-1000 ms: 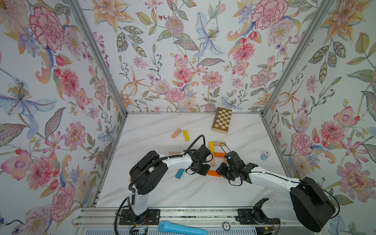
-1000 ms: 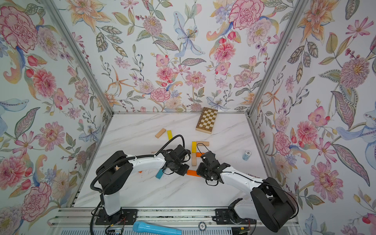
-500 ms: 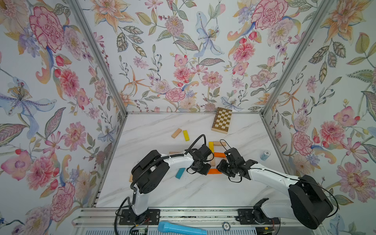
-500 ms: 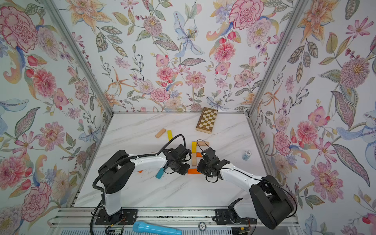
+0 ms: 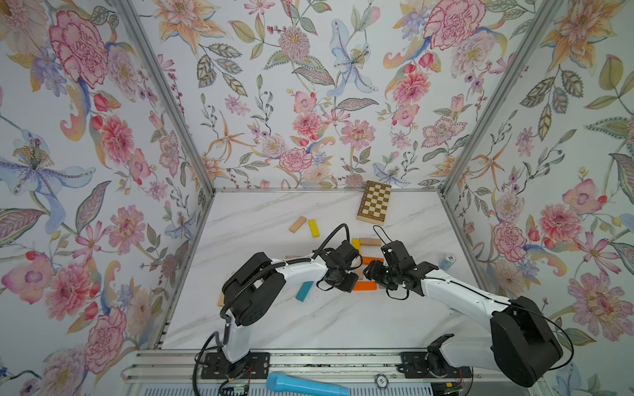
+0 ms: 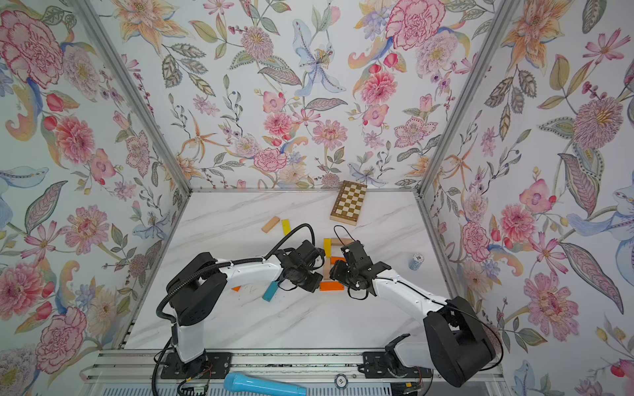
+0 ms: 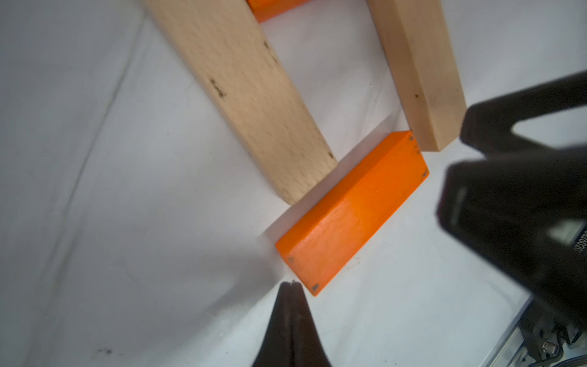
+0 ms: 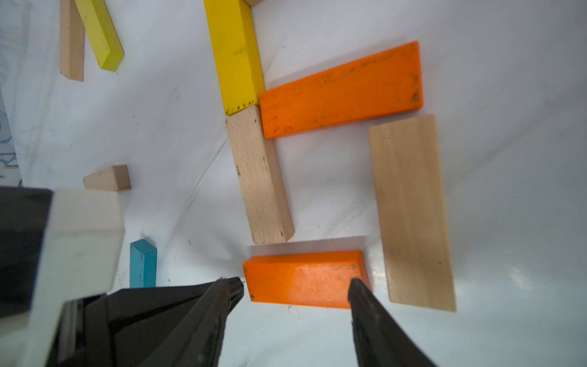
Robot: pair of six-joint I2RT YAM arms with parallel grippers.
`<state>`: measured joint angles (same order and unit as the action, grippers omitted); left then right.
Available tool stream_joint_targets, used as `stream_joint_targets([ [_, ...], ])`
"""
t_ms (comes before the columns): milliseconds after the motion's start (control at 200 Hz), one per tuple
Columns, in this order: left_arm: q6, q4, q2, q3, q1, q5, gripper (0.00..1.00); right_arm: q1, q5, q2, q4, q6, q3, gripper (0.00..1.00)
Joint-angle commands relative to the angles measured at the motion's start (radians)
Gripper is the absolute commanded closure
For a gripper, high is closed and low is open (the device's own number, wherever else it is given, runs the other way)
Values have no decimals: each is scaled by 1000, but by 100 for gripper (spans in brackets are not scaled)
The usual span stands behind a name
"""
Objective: Assemble the number 6 with building blocks
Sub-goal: Assemble the building block at the center of the board.
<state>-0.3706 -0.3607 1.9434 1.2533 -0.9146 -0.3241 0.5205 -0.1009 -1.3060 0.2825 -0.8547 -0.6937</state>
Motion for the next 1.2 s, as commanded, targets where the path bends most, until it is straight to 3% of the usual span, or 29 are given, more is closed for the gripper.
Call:
stream_joint_targets([
  [0,1,14,16,11,11,-20,100,-54,5,56,59,42,-6,38],
  [205,-6,21,19,7,14,-23,100,-152,-10,128,93,67,39,39],
  [440,-13,27,25,12,14,-30,100,-272,-116,153,92,103,97,39],
  [1196,-24,30,46,53,17,-27,100,-305,-165,115,49,132,144,40],
])
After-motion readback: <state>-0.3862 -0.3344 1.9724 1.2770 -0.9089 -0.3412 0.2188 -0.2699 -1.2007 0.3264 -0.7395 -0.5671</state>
